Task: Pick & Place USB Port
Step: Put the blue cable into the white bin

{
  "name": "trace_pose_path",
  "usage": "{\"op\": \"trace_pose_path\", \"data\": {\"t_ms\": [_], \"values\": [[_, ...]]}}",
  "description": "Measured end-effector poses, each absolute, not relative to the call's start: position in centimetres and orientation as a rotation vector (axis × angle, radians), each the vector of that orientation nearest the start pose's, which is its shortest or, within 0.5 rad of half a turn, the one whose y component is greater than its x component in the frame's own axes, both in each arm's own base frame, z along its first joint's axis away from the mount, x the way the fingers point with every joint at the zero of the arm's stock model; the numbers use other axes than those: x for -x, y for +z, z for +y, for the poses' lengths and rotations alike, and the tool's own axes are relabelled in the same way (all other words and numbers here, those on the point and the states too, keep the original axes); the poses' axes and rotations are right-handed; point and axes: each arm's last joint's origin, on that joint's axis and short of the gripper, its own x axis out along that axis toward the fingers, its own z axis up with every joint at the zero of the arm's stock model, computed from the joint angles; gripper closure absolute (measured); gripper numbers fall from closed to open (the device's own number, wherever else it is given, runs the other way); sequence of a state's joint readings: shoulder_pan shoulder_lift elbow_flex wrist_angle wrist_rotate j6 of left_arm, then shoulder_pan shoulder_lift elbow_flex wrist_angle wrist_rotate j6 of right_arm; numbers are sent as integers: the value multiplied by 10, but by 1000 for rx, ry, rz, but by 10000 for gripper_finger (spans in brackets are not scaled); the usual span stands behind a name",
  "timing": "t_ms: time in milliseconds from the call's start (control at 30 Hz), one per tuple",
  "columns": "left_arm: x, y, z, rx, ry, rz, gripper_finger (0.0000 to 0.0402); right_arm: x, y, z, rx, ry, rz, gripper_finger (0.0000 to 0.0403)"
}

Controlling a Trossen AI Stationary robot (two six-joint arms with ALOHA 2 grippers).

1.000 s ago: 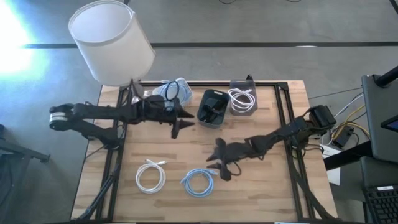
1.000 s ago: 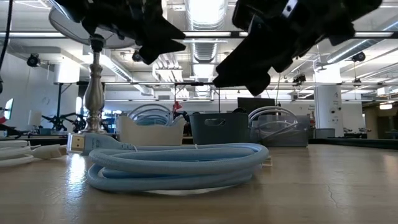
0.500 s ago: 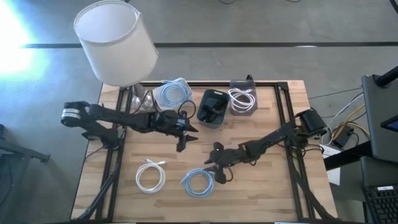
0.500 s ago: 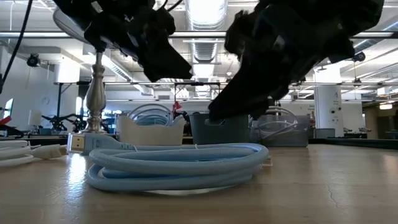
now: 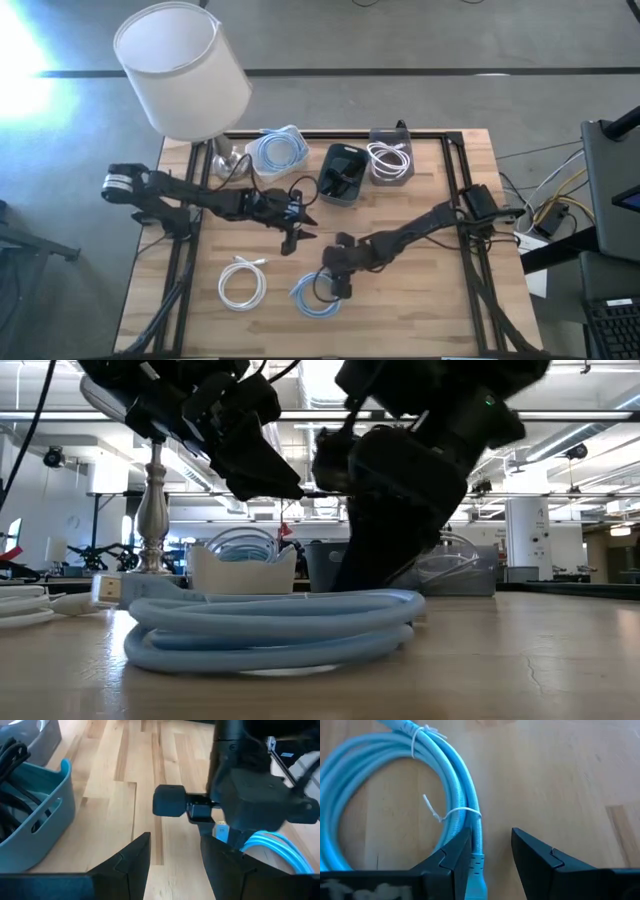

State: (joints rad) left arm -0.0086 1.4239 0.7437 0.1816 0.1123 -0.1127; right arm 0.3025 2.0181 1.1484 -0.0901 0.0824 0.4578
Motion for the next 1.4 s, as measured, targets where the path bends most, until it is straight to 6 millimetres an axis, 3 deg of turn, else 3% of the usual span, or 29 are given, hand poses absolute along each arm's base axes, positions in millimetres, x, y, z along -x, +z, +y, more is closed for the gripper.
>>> {"op": "trace_pose_path", "data": {"t_ms": [200, 367, 600, 867, 1067, 1400], "values": [[-293, 208, -6, 134, -81, 517, 225, -379, 137, 115, -155, -75, 1127, 266], [-292, 207, -5, 134, -81, 517, 225, -378, 160, 116, -131, -58, 1097, 266], [-292, 206, -6, 134, -80, 521, 225, -376, 170, 123, -127, -3, 1043, 266], [-290, 202, -6, 134, -79, 533, 225, -381, 134, 125, -124, 2, 1133, 266], [-290, 202, -6, 135, -79, 533, 225, -384, 120, 125, -68, -72, 1131, 270], [-288, 200, -6, 270, -53, 565, 225, -383, 123, 119, 65, -186, 1091, 370]]}}
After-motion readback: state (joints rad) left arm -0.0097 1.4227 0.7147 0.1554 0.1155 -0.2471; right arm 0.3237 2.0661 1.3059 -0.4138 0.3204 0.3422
